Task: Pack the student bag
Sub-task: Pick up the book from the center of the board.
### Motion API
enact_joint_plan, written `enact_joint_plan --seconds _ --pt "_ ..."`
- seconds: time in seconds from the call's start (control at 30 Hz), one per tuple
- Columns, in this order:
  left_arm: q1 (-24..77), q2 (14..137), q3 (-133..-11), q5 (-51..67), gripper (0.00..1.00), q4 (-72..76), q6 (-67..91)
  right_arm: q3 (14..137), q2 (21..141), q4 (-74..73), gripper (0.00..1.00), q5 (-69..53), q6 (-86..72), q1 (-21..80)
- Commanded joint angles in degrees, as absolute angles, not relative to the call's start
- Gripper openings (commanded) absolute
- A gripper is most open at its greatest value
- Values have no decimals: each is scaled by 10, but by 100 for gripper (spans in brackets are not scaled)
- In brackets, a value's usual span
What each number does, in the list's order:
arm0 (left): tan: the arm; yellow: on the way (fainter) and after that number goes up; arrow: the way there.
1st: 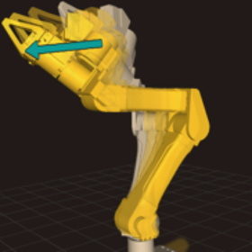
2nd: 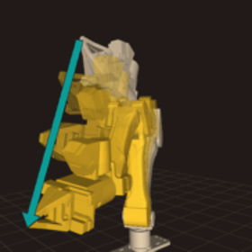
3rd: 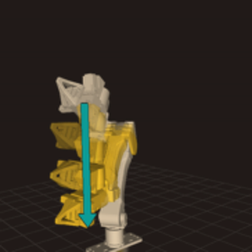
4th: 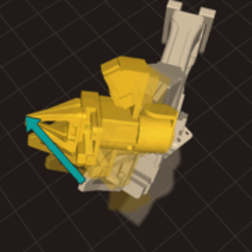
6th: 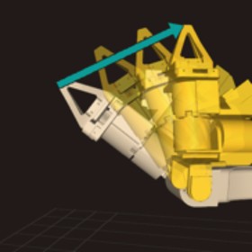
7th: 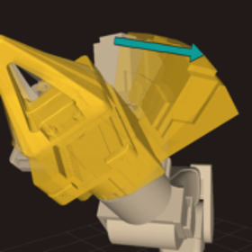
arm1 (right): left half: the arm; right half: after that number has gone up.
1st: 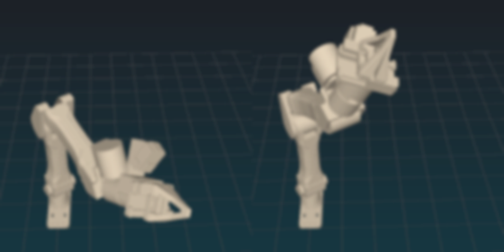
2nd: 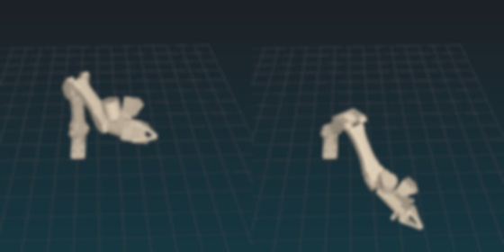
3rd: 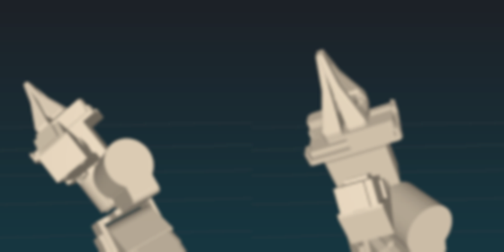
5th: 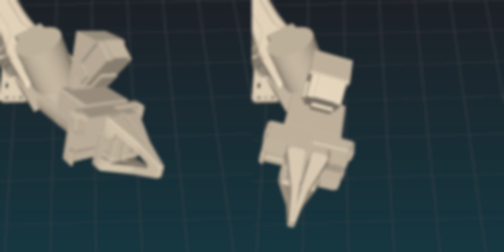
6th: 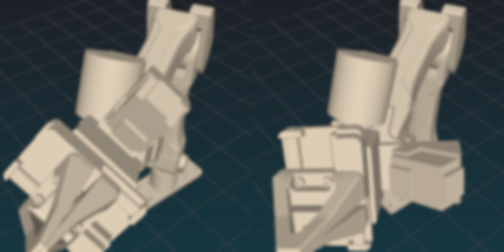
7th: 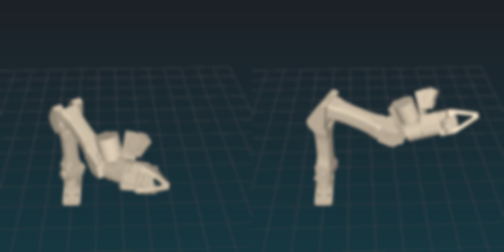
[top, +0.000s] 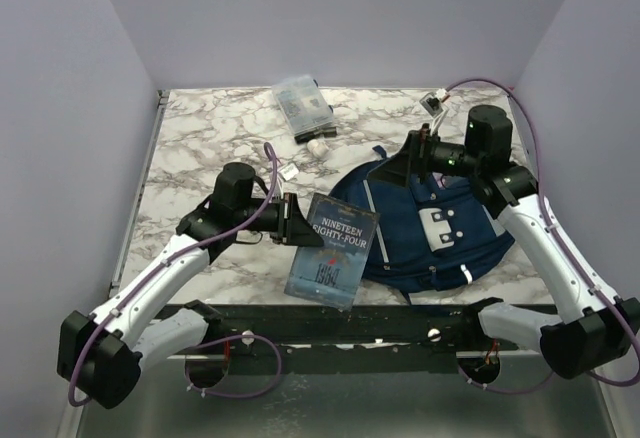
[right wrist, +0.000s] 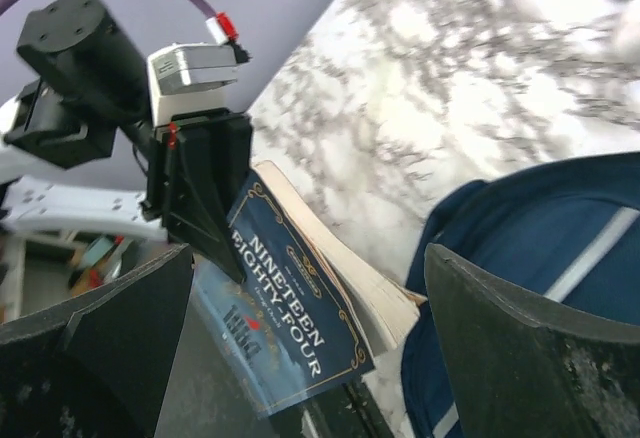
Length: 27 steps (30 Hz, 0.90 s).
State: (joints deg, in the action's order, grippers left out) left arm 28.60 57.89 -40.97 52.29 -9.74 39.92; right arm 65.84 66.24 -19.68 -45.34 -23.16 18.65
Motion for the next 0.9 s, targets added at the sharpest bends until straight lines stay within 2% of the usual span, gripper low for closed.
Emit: enact_joint_plan --seconds 0.0,0.27,0.43,0.7,0.87 --pt "324 538 -476 511 0 -308 245 651 692 -153 100 -601 -261 202" --pt "417 561 -503 495 0 -325 233 644 710 -113 100 -616 -265 313" --pt "440 565 -526 495 0 -324 232 607 713 -126 100 -612 -264 348" --pt "464 560 -540 497 0 -308 228 516 673 -61 88 -626 -326 385" --pt "466 571 -549 509 0 -301 220 500 669 -67 73 -656 -326 405"
